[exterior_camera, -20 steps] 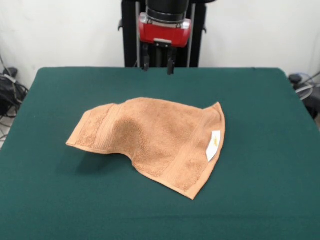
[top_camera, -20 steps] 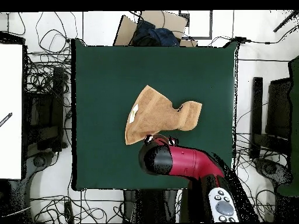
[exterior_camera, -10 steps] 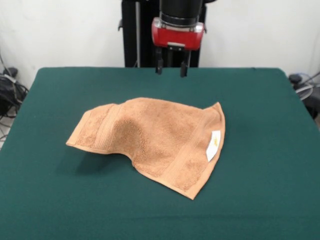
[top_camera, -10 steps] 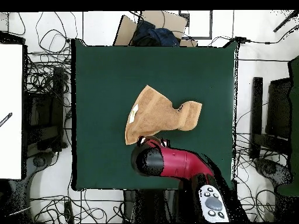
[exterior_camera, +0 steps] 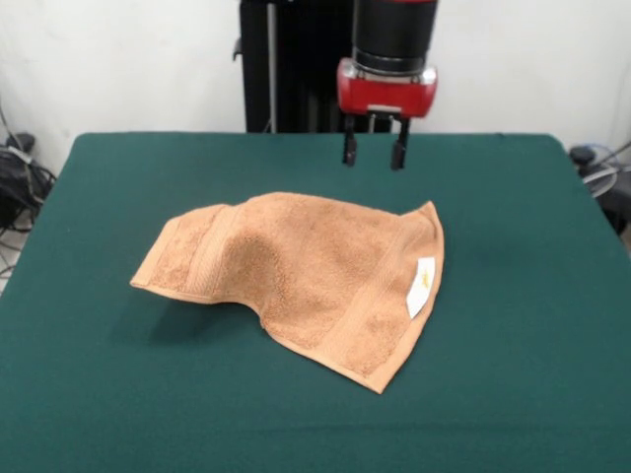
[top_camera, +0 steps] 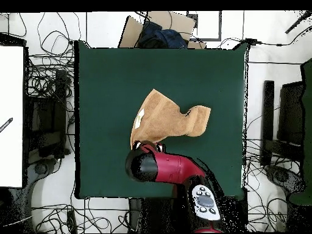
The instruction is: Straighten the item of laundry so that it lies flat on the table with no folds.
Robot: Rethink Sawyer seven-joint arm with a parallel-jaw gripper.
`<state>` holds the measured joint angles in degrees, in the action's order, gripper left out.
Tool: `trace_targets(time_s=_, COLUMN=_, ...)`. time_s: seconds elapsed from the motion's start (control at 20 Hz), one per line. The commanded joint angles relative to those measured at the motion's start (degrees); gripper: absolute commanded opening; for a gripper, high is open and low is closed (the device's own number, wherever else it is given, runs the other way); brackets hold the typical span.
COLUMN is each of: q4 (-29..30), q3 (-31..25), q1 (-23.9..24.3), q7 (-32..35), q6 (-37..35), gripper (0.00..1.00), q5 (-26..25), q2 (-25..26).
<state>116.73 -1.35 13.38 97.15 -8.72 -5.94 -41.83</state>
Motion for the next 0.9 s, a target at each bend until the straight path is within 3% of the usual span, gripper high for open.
trace_targets(time_s=0.05, q4=4.2, q3=-1.0, q1=-1.9, q7=16.6, q6=6.4, gripper=1.00, q5=4.3, q2=4.6)
trace_targets(time_s=0.9, q4=4.5, q3=-0.6, q1=-3.8, q7=15.9, q6=11.0, gripper=1.00, q5=8.4, q2=7.9)
